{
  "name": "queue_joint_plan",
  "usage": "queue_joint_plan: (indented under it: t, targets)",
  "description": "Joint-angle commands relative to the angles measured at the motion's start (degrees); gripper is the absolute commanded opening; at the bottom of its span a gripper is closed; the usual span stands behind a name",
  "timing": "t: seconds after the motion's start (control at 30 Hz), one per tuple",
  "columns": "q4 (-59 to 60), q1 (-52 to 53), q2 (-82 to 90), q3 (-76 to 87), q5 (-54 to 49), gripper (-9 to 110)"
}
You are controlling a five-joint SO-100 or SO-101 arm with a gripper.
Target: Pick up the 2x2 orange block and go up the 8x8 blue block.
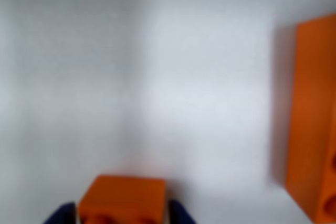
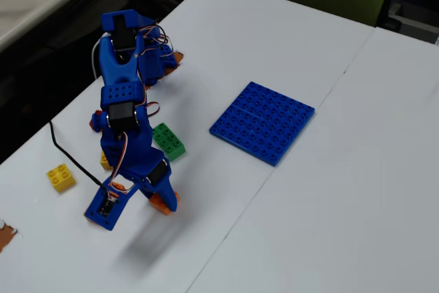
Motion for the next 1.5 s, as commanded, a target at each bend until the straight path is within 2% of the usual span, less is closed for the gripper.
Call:
queue_joint_plan:
  t: [0.0, 0.13, 0.47, 0.73, 1.13, 1.47]
  targets:
    - [-0.62, 0.09, 0.70, -2.81, -0.44, 18]
    - [-0.62, 0.00, 0.62, -2.81, -0.44, 10]
    - [-0.70, -0.09, 0.62, -2.81, -0.88, 0]
    - [0.35, -0.18, 4.39, -2.81, -3.25, 0]
    - [5.45, -0.62, 18.63, -2.55, -12.66, 0]
    - [9.05, -6.94, 27.86, -2.72, -21.97, 0]
